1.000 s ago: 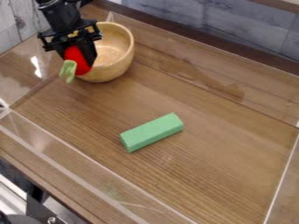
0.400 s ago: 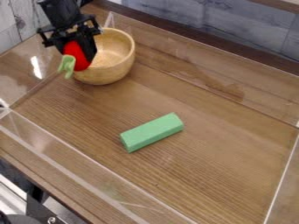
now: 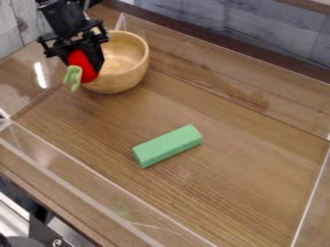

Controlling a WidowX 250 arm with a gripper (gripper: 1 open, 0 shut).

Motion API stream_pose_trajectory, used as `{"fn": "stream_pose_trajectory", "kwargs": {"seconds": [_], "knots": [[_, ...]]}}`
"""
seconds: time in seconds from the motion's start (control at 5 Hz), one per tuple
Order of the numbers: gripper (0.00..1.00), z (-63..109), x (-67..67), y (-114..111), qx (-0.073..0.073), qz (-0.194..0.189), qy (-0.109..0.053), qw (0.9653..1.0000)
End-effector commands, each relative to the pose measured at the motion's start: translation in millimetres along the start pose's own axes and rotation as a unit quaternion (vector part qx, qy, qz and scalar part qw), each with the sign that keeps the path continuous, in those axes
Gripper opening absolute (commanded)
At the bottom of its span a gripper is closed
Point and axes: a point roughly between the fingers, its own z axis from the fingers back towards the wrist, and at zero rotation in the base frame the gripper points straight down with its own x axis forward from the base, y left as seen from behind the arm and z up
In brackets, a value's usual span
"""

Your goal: Move the red fruit to the left

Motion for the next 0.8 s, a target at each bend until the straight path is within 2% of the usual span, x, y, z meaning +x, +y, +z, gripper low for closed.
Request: {"fn": "stream_pose_trajectory", "kwargs": {"seconds": [0.0, 0.2, 0.4, 0.6], "knots": [[0.0, 11.4, 9.6, -4.6, 0.004, -0.073, -0.007, 0.9973], [0.0, 12.3, 4.3, 2.9, 0.014, -0.063, -0.003, 0.9979], [0.0, -1.1, 2.5, -0.5, 0.024, -0.054, 0.0, 0.9983], [1.0, -10.9, 2.2, -6.6, 0.029, -0.043, 0.0, 0.9986]]}}
